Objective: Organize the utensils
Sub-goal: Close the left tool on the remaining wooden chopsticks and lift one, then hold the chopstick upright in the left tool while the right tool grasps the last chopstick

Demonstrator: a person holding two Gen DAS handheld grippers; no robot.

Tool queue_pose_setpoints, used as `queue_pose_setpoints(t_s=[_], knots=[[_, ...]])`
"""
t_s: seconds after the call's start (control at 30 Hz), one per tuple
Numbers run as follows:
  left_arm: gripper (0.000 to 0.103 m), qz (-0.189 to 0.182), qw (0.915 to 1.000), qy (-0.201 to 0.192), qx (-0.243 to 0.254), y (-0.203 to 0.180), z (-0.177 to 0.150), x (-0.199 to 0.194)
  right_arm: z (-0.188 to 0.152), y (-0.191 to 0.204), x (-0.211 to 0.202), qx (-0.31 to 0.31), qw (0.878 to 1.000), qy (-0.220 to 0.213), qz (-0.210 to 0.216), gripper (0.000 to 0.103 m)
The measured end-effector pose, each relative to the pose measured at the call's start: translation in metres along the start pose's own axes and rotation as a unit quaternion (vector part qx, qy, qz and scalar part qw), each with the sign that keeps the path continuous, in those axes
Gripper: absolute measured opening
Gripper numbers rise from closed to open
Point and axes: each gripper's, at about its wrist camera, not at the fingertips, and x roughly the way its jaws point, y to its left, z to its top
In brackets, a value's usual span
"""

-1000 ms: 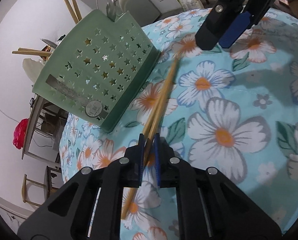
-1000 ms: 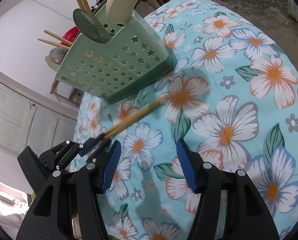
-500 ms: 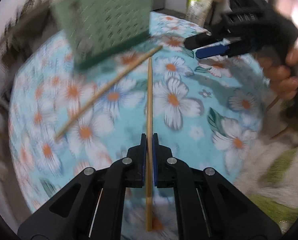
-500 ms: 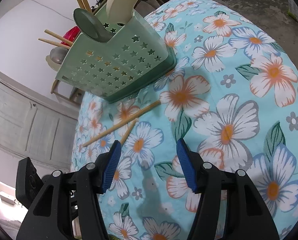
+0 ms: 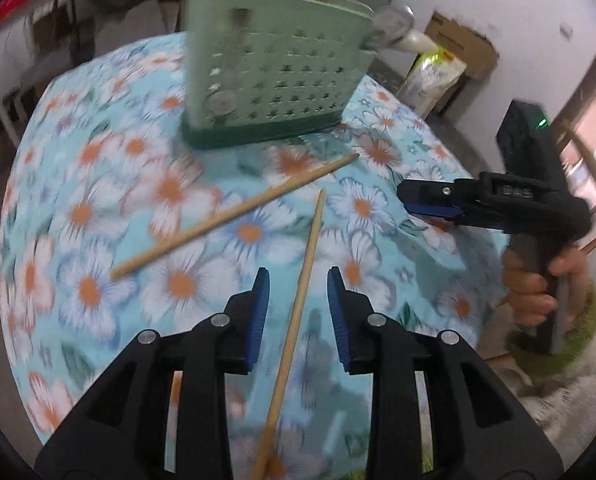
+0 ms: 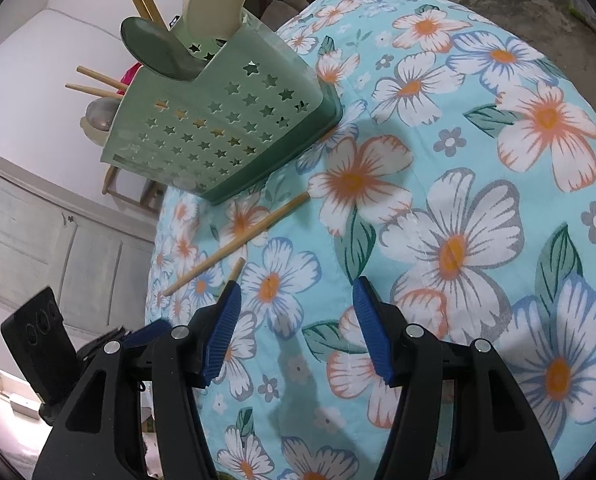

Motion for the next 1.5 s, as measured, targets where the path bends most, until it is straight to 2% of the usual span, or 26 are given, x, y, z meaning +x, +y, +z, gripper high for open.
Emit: queue_pose_setpoints(t_s=[0.17, 0.23, 0.3, 0.33, 0.63, 0.73, 1.0, 1.2, 1.3, 1.5], knots=[[0.027, 0.045, 0.9974, 0.022, 0.053, -0.019, 0.015, 0.038, -0.001, -0.003, -0.002, 0.004, 1.0, -0.001, 0.002, 0.057], [0.019, 0.063, 0.9957, 0.028, 0.062, -0.02, 0.015, 0.05, -0.001, -0.003, -0.003, 0.006, 1.0, -0.001, 0.002, 0.057], [0.013, 0.065, 0.9957, 0.022, 0.063, -0.019, 0.016, 0.052, -0.001, -0.002, -0.005, 0.006, 1.0, -0.003, 0.002, 0.057], [0.007, 0.063, 0.996, 0.021, 0.06, -0.018, 0.017, 0.052, -0.001, -0.002, -0.005, 0.007, 1.0, -0.004, 0.003, 0.057], [0.005, 0.034, 0.9993, 0.012, -0.003, 0.004, -0.002, 0.034, 0.013, 0.014, 0.014, 0.016, 0.999, -0.002, 0.035, 0.057], [0.005, 0.025, 0.9993, 0.008, -0.028, 0.014, -0.011, 0.03, 0.017, 0.013, 0.032, 0.04, 0.999, 0.004, 0.03, 0.052], [0.005, 0.008, 0.998, -0.002, -0.063, 0.026, -0.022, 0.026, 0.031, 0.015, 0.051, 0.101, 0.994, -0.03, 0.027, 0.045], [0.005, 0.008, 0.998, -0.006, -0.063, 0.028, -0.024, 0.026, 0.035, 0.01, 0.06, 0.157, 0.986, -0.057, 0.011, 0.016], [0.005, 0.007, 0.9979, -0.008, -0.064, 0.027, -0.025, 0.025, 0.036, 0.007, 0.061, 0.171, 0.983, -0.064, 0.017, 0.014], [0.005, 0.012, 0.9973, -0.008, -0.072, 0.032, -0.032, 0.016, 0.045, 0.0, 0.051, 0.15, 0.987, -0.063, 0.013, 0.014]])
